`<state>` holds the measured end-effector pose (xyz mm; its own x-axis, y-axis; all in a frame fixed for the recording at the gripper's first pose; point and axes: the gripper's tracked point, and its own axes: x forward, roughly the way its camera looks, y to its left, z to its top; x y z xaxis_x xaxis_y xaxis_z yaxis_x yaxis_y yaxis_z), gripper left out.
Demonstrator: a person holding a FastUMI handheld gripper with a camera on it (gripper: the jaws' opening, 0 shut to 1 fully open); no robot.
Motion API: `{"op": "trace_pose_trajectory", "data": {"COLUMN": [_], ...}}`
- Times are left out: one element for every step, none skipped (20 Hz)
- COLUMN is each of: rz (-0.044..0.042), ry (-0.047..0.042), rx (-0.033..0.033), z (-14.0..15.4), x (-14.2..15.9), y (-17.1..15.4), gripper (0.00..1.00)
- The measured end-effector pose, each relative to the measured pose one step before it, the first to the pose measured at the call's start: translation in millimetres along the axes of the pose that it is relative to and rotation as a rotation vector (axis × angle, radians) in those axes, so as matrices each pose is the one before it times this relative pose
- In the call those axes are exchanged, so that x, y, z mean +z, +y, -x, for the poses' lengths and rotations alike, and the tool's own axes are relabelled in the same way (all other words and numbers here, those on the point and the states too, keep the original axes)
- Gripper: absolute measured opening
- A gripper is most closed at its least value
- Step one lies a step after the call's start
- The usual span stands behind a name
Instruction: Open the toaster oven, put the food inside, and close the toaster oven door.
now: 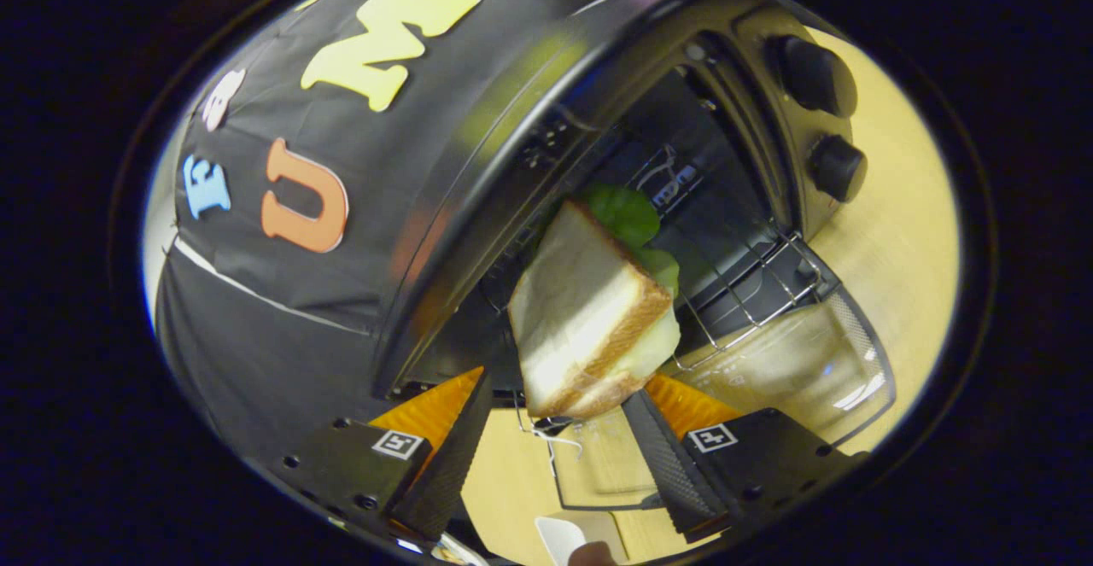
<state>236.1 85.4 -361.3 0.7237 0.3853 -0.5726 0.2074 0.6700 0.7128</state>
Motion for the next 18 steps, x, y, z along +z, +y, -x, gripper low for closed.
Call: {"op": "trace_pose_trajectory", "data": {"rz": [0.04038, 0.03320, 0.02222, 0.02076, 0.02361, 0.02819, 0.02657, 0.02436, 0.02169, 0.01960, 0.02340, 0.03062, 0.04048, 0.04300, 0.04061, 0.03538, 0.02773, 0.02461], "ry": [0.01932, 0.02598, 0.02568, 0.01709, 0.00502, 0.00348, 0.00197, 0.00309, 0.00602, 0.00578, 0.00638, 0.00014, -0.00060, 0.00072, -0.01089, -0.01264, -0.00737, -0.00670], "rx": [-0.02245, -0.02525, -0.01252, -0.00667, -0.00470, -0.00721, -0.00799, -0.00811, -0.01276, -0.00986, -0.01348, -0.01342, -0.01698, -0.01670, -0.00930, -0.01454, -0.01564, -0.00972], "z": [2.22, 4.03, 3.13, 1.48, 3.45, 3.98, 4.44, 6.27, 4.34, 4.72, 4.68, 5.37, 4.18, 6.12, 8.66, 8.09, 8.19, 7.72], "x": [-4.59, -8.32, -6.19, -5.14, -1.65, -2.32, -1.41, -2.76, -2.45, -2.69, -3.85, -3.97, -4.46, -6.09, -3.01, -3.29, -3.04, -3.94], "y": [-2.96, -2.63, -1.31, 0.92, 0.33, -0.55, 0.53, 2.08, -2.01, -1.17, -2.04, -2.05, -2.32, -1.20, -1.45, 0.10, -0.45, 0.90], "gripper": [0.97, 0.97, 0.97, 0.98, 0.98, 0.99, 0.99, 0.99, 0.99, 0.99, 0.99, 1.00, 1.00, 1.00, 1.00, 1.00, 1.00, 1.00]}}
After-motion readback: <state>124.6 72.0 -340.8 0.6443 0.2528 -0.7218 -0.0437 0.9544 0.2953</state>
